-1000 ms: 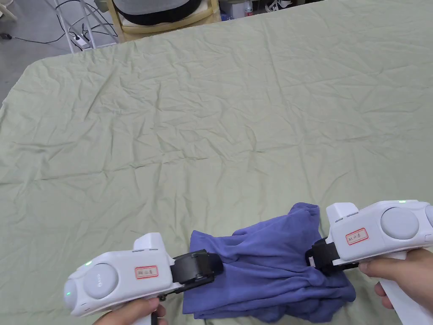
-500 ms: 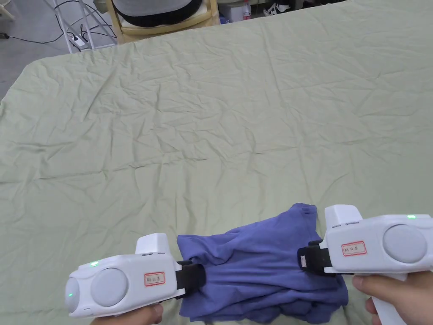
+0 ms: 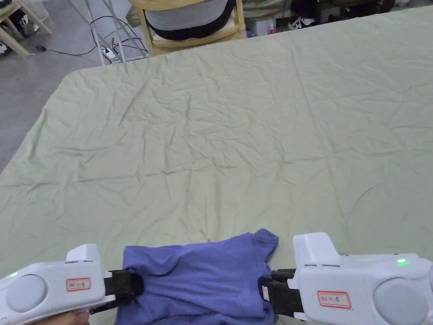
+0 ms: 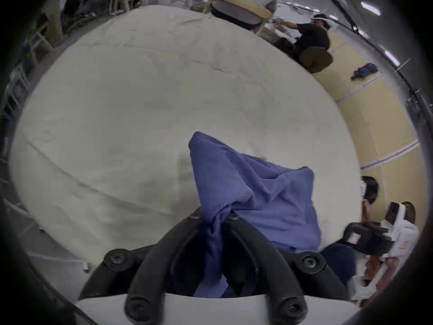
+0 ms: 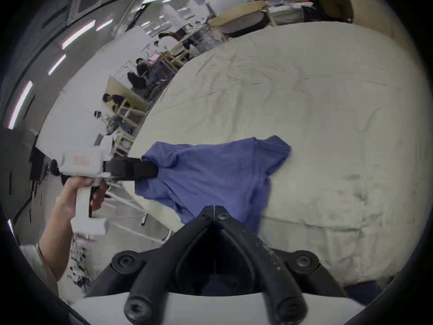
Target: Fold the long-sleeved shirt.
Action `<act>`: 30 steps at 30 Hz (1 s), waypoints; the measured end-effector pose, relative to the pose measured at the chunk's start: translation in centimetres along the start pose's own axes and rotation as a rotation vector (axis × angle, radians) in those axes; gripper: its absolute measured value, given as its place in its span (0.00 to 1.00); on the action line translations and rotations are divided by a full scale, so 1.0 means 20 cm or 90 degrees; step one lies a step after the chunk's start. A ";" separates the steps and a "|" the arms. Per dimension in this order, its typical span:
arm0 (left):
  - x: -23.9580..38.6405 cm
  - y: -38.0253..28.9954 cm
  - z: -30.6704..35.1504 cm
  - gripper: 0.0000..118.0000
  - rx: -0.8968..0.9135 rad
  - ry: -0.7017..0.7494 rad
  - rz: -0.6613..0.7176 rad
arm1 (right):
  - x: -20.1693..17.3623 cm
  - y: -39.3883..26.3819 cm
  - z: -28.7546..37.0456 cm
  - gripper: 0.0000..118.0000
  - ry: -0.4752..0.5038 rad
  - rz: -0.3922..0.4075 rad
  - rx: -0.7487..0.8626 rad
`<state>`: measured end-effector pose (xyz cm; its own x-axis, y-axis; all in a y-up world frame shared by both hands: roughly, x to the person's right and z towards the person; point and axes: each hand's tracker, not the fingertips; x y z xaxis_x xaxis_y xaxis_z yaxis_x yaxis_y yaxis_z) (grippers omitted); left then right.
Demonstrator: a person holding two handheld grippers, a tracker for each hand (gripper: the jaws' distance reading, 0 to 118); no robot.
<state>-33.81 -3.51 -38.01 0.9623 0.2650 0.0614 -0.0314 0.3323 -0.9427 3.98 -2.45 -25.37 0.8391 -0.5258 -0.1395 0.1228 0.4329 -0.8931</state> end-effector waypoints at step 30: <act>-0.50 0.05 0.50 0.92 0.141 0.215 0.106 | -0.14 -0.04 0.26 0.01 -0.026 0.032 0.063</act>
<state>-46.11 3.13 -36.23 0.9725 0.0320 -0.2308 -0.2148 0.5065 -0.8350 4.24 2.36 -22.02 0.8664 -0.4719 -0.1632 0.1303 0.5292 -0.8384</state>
